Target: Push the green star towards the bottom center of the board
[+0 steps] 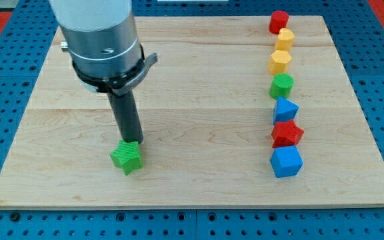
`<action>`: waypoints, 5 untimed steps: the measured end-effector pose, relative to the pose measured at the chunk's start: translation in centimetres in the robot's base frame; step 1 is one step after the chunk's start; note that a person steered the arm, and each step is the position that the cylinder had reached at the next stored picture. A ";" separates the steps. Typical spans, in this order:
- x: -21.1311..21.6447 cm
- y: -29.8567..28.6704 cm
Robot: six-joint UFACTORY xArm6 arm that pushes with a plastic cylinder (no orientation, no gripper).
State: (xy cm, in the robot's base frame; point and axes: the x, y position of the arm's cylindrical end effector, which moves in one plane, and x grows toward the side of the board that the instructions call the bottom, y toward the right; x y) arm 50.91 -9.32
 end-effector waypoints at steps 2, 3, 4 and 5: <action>-1.1 -4.0; 0.3 -7.4; 0.7 -5.4; 1.4 -3.0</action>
State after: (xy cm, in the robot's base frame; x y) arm 52.31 -12.36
